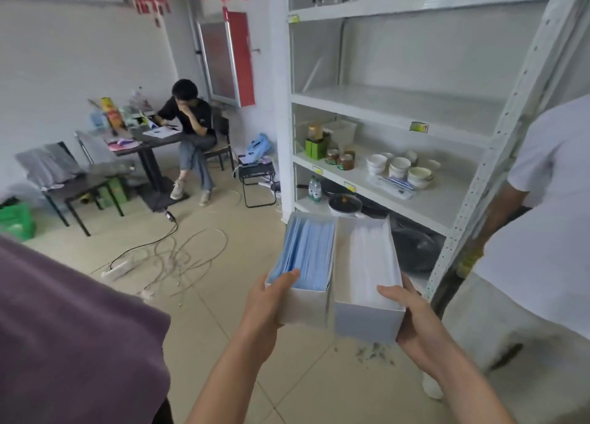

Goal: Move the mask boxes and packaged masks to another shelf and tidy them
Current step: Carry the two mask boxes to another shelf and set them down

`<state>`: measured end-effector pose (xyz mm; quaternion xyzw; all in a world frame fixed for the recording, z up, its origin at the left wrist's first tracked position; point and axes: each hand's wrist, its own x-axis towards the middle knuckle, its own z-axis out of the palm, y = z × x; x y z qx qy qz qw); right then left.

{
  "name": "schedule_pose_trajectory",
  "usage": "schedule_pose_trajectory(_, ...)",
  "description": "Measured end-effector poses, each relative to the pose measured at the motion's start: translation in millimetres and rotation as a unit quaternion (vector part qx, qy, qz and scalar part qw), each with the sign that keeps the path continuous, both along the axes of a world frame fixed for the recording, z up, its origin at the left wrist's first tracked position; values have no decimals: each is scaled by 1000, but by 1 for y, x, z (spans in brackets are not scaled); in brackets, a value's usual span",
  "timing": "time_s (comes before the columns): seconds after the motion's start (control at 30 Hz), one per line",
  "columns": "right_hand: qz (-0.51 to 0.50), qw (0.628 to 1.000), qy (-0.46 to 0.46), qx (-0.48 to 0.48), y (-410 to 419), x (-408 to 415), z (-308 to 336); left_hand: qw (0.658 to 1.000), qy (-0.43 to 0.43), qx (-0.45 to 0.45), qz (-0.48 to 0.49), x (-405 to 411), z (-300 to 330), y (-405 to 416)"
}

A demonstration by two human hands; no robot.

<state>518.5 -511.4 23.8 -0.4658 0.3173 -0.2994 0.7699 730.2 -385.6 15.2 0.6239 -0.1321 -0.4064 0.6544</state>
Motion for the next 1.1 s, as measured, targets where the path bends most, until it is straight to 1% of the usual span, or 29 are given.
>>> schedule_pose_trajectory(0.13,30,999,10,3,-54,64,1,1000,0,-14,16,53,-1,-41)
schedule_pose_trajectory(0.3,32,999,13,21,-119,138,1,1000,-6,-13,21,118,5,-102)
schedule_pose_trajectory(0.47,26,999,22,35,-185,196,-2,1000,-8,-12,18,177,7,-167)
schedule_pose_trajectory(0.83,47,998,28,37,-359,322,-25,998,18,-1,56,293,-20,-337)
schedule_pose_trajectory(0.97,-47,998,29,41,-374,383,-46,994,7,20,103,336,-17,-375)
schedule_pose_trajectory(1.03,-27,997,-6,75,-373,404,-50,993,5,18,112,361,-20,-382)
schedule_pose_trajectory(1.1,-24,997,12,73,-377,413,-58,997,6,-6,75,388,-26,-393)
